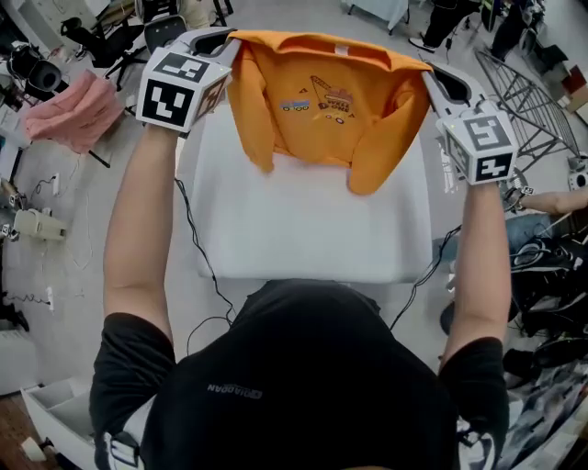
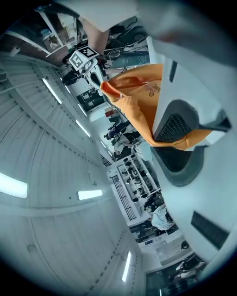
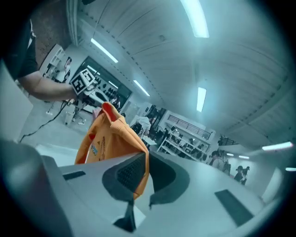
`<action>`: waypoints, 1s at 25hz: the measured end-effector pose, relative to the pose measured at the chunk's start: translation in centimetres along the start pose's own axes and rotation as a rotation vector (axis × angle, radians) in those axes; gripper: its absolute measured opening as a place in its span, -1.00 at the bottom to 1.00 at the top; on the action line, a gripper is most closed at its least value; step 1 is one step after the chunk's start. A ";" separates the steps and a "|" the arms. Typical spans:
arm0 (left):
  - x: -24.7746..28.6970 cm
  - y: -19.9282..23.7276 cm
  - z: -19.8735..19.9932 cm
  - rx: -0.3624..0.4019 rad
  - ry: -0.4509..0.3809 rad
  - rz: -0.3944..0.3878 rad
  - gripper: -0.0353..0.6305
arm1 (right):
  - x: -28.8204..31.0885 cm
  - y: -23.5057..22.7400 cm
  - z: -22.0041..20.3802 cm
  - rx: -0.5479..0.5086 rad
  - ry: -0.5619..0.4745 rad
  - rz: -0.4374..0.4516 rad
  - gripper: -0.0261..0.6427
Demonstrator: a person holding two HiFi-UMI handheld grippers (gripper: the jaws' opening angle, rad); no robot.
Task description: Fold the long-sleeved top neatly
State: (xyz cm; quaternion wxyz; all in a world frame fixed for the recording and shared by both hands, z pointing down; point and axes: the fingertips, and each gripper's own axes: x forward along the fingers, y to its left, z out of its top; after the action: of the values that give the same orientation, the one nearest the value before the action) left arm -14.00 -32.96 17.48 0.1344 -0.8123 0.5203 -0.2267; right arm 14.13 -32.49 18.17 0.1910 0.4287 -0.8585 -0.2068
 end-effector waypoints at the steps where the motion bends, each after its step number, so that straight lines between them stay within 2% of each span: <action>1: -0.4 0.8 0.8 0.006 -0.016 -0.001 -0.83 | -0.3 -0.1 0.7 -0.043 0.011 -0.012 -0.84; 4: -1.9 2.7 2.4 0.003 -0.054 -0.011 -0.83 | -1.0 0.0 1.8 -0.140 0.064 -0.049 -0.84; 6: -2.9 3.2 2.8 -0.009 -0.066 -0.024 -0.83 | -1.5 0.4 2.0 -0.163 0.087 -0.070 -0.84; 8: -3.5 2.8 2.9 -0.006 -0.060 -0.035 -0.83 | -2.0 0.7 2.0 -0.137 0.087 -0.086 -0.86; 11: -3.8 1.3 3.1 0.052 -0.029 -0.029 -0.83 | -3.2 0.1 1.4 -0.048 0.064 -0.093 -0.86; 13: -4.2 0.3 3.0 0.060 -0.003 -0.045 -0.83 | -4.3 -0.3 1.6 -0.013 0.038 -0.087 -0.87; 18: -7.8 -0.3 3.6 0.010 0.007 -0.076 -0.83 | -7.2 0.1 5.0 -0.081 -0.003 -0.126 -0.87; 25: -13.2 -2.7 7.8 -0.051 -0.035 -0.023 -0.83 | -12.0 -0.4 7.4 -0.079 -0.029 -0.114 -0.87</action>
State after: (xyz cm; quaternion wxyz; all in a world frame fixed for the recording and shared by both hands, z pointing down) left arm -12.62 -20.02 9.02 0.1201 -0.8253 0.5141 -0.2003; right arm 17.40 -21.49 9.95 0.1831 0.4661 -0.8265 -0.2572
